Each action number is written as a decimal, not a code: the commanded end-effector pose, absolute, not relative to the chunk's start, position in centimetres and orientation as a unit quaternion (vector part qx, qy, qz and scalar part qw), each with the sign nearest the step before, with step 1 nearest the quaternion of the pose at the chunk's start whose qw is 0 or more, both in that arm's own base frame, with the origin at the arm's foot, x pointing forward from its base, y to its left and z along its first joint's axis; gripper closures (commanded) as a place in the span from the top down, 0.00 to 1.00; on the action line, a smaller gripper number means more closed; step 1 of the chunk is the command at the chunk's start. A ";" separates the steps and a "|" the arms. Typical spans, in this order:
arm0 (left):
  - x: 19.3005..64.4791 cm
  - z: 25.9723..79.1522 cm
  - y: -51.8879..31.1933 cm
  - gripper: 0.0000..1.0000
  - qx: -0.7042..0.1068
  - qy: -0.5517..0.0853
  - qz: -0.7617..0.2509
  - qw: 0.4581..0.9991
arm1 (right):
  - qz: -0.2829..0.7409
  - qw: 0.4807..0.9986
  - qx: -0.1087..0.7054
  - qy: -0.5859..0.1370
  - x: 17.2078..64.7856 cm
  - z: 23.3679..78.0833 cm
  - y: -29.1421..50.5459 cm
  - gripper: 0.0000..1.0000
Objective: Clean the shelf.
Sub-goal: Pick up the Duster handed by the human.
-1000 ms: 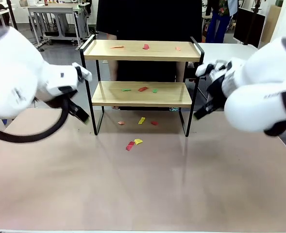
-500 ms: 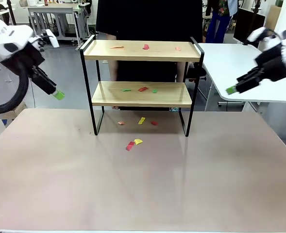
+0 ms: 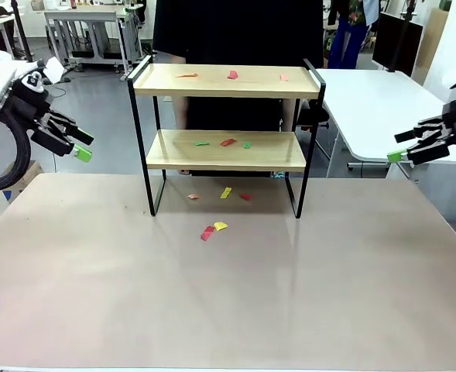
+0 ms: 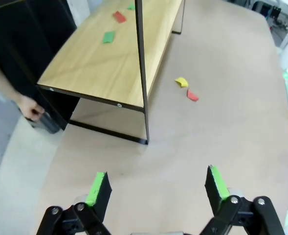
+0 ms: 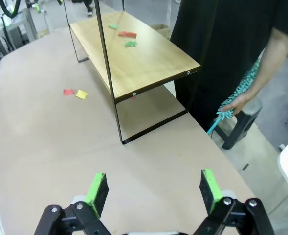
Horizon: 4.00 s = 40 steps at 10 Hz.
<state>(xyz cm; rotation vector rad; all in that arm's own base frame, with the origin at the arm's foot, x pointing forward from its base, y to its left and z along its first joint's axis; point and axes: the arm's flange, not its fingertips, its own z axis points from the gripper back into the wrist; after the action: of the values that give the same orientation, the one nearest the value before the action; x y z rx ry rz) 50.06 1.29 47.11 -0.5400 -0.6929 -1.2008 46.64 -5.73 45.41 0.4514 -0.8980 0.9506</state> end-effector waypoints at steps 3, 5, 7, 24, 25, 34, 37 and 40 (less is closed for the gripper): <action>49.4 48.6 0.3 1.00 -0.234 -0.320 -0.539 0.743 | 0.438 0.776 0.191 -0.411 45.8 47.4 -4.9 1.00; 49.7 48.4 0.4 1.00 -0.234 -0.314 -0.547 0.739 | 0.445 0.778 0.186 -0.402 46.1 46.9 -4.5 1.00; 54.5 46.8 2.5 1.00 -0.306 -0.359 -0.522 0.711 | 0.442 0.754 0.247 -0.419 51.7 45.7 -7.2 1.00; 64.9 35.2 10.4 1.00 -0.424 -0.594 -0.517 0.447 | 0.423 0.619 0.374 -0.546 61.0 32.3 -18.8 1.00; 64.7 35.5 10.9 1.00 -0.432 -0.602 -0.506 0.442 | 0.420 0.618 0.373 -0.550 61.1 32.5 -18.9 1.00; 64.2 35.6 13.6 1.00 -0.454 -0.615 -0.445 0.466 | 0.412 0.617 0.375 -0.556 61.2 33.7 -19.3 1.00; 64.3 35.5 13.6 1.00 -0.448 -0.613 -0.453 0.466 | 0.416 0.626 0.373 -0.545 61.0 33.1 -19.3 1.00; 64.3 35.5 13.6 1.00 -0.448 -0.613 -0.453 0.466 | 0.416 0.626 0.373 -0.545 61.0 33.1 -19.3 1.00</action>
<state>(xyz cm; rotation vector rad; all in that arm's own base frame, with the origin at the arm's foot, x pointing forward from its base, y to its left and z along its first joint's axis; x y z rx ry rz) 64.37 13.43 35.28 -1.1085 -1.4958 -1.1072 60.94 -19.32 32.95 0.8560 -1.2448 0.9541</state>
